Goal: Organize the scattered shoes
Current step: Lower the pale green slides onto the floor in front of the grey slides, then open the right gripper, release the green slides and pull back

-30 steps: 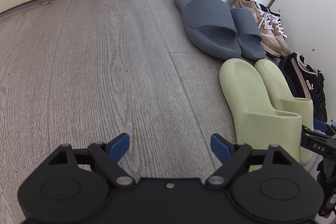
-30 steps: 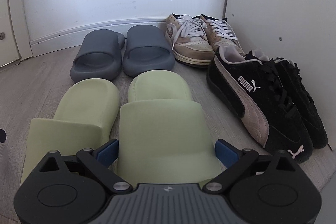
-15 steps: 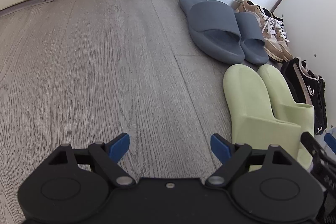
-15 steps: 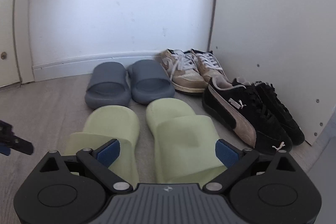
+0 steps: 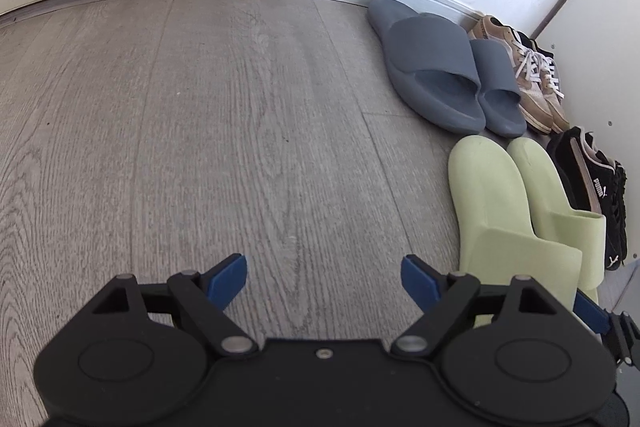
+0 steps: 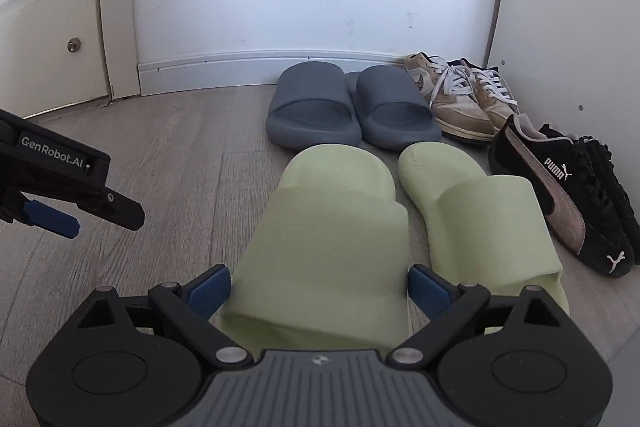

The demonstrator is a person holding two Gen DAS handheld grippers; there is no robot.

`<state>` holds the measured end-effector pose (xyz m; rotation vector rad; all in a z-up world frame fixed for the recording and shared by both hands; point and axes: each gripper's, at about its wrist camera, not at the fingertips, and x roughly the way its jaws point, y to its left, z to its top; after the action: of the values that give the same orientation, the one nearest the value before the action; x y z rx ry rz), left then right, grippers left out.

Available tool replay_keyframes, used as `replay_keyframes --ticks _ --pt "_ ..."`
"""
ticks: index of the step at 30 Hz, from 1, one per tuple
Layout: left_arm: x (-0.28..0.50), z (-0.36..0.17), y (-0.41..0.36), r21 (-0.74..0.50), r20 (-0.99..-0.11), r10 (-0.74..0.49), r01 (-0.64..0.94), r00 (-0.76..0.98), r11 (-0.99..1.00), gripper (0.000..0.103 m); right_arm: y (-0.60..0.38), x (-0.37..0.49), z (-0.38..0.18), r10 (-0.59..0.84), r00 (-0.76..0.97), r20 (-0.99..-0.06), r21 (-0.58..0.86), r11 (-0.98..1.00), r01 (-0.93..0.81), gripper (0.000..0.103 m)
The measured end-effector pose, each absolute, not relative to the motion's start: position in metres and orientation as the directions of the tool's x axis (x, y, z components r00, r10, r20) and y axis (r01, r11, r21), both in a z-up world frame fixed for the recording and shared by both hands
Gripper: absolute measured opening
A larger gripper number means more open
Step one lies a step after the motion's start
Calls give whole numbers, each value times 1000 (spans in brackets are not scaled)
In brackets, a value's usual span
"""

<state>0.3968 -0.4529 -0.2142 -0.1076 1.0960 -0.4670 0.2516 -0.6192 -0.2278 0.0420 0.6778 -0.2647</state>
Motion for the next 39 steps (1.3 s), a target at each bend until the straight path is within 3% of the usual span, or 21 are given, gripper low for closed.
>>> replay_keyframes --ticks 8,18,26,34,39 --pt "402 -214 -441 -315 -828 -409 286 385 905 85 -643 253 -226 -241 739 -629 -72 965 253 92" --pt "401 -209 -439 -312 -820 -411 292 397 904 85 -672 251 -223 -145 743 -653 -92 989 112 92" --pt "398 -200 -445 -303 -813 -408 295 416 906 85 -672 253 -221 -169 739 -652 -90 985 146 95" --pt "390 -151 -434 -234 -800 -365 313 475 920 85 -667 245 -175 -98 779 -620 61 983 172 103" --pt "377 -93 -414 -195 -766 -369 356 527 914 85 -658 225 -106 -42 789 -613 132 979 155 103"
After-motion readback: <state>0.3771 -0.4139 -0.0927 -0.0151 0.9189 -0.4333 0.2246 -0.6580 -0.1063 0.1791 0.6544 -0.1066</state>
